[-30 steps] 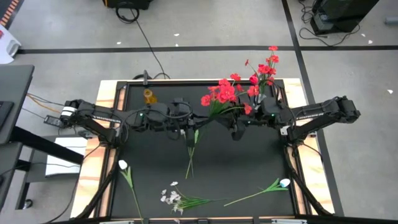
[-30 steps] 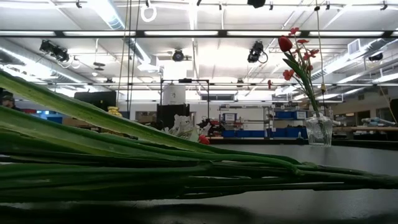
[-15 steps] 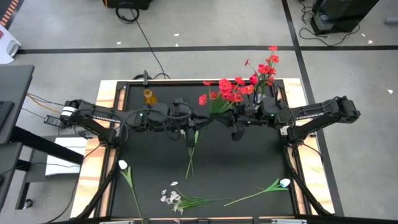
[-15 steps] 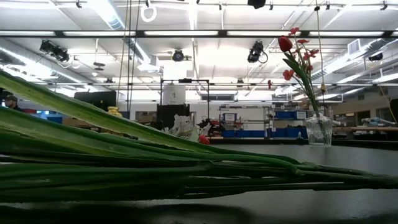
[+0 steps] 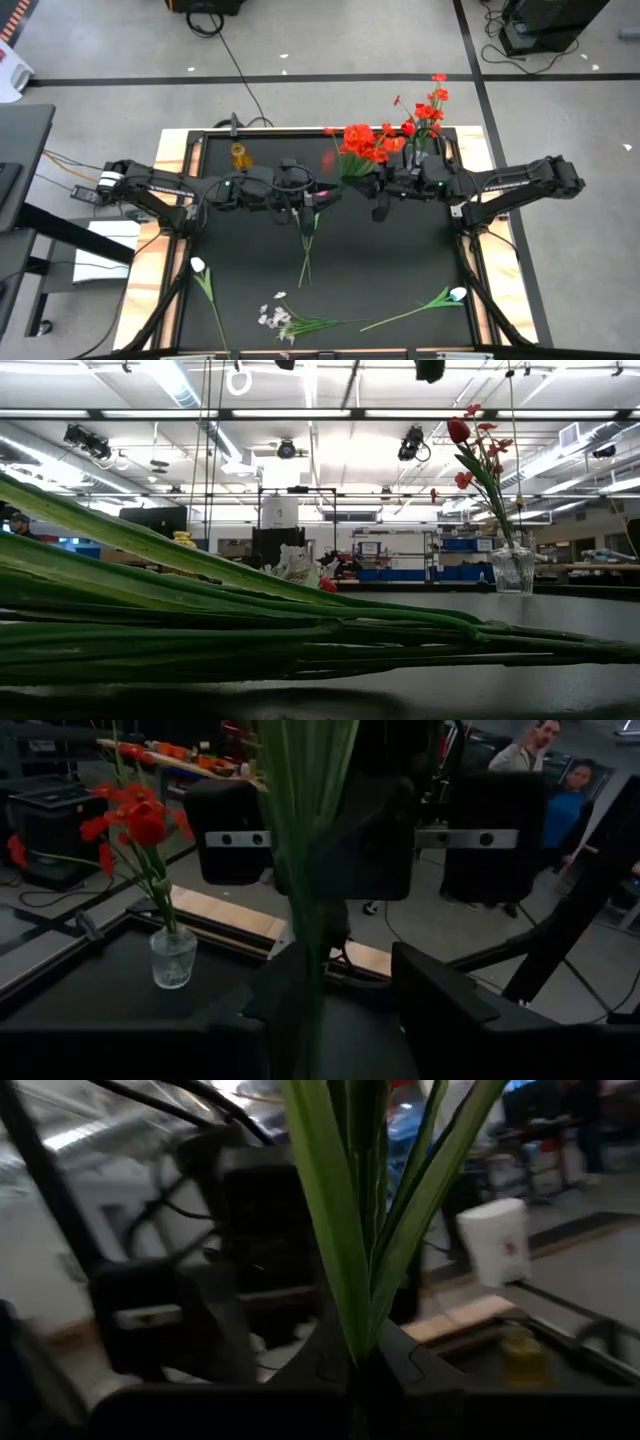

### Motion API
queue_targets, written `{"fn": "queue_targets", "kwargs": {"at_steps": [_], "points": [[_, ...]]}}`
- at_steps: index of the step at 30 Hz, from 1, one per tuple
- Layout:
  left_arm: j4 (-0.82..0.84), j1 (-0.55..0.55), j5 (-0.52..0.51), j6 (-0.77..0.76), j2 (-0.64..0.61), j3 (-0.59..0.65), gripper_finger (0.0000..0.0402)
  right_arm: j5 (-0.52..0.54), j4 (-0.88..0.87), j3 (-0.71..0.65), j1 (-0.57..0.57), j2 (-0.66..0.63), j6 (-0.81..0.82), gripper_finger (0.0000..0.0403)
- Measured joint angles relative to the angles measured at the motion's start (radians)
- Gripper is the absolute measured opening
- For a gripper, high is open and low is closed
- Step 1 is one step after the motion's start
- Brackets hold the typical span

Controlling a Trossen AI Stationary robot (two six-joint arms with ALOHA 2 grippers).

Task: Sort flowers into vase by color
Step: Put the red flower into the transparent vase

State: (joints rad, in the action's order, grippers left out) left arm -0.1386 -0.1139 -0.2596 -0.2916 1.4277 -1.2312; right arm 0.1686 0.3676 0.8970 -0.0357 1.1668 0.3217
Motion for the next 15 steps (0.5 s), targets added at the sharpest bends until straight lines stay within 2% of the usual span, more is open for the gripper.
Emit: {"fn": "queue_targets", "kwargs": {"at_steps": [5, 11, 15], "points": [[0.050, 0.000, -0.105, -0.009, -0.042, 0.000, 0.0155, 0.117, -0.147, 0.000, -0.012, -0.051, -0.008, 0.0013], [0.246, 0.011, -0.264, 0.015, -0.164, 0.000, 0.0155, 0.227, -0.371, -0.001, -0.032, -0.145, -0.011, 0.0013], [0.360, 0.011, -0.334, 0.018, -0.242, 0.000, 0.0155, 0.341, -0.488, -0.038, -0.051, -0.242, -0.010, 0.0013]]}}
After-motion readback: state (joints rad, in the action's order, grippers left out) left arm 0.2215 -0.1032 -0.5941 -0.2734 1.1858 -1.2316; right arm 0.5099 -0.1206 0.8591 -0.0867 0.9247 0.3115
